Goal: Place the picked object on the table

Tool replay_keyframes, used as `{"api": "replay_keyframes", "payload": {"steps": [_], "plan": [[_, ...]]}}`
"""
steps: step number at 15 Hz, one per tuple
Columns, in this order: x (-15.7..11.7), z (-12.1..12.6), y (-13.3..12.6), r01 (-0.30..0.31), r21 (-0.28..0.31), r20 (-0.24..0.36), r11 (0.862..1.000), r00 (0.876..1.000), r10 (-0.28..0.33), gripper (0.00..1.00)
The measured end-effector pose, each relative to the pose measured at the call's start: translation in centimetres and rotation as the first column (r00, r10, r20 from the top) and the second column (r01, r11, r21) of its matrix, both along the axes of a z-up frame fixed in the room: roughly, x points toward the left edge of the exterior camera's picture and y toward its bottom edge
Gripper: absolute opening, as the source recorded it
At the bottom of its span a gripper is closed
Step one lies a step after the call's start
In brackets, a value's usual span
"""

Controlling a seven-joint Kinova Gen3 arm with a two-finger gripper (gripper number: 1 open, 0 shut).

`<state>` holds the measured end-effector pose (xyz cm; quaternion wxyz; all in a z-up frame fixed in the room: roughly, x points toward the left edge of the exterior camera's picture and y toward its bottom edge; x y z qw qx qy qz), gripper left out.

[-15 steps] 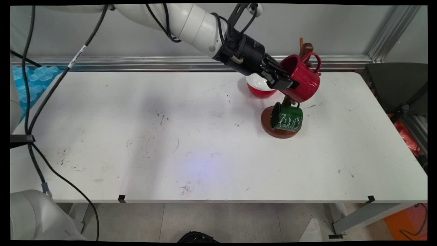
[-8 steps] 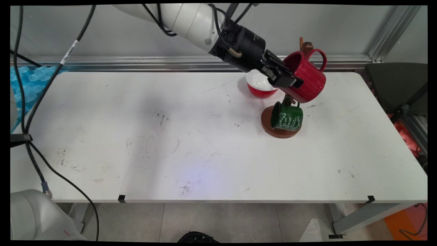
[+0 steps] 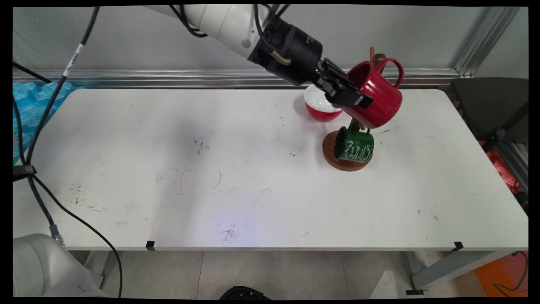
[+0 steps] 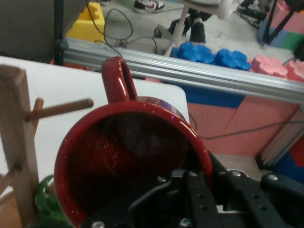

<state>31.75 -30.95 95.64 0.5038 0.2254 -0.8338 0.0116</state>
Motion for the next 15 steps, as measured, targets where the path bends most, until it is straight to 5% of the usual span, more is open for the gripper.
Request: {"api": "replay_keyframes", "payload": {"steps": [9, 13, 15], "plan": [[5.6, 0.6, 1.0, 0.038, -0.025, 0.117, 0.999, 0.993, -0.035, 0.0], [8.2, 0.3, 1.1, 0.065, -0.046, 0.191, 0.997, 0.98, -0.056, 0.0], [10.2, -0.2, 1.0, 0.093, -0.064, 0.256, 0.994, 0.964, -0.073, 0.0]]}}
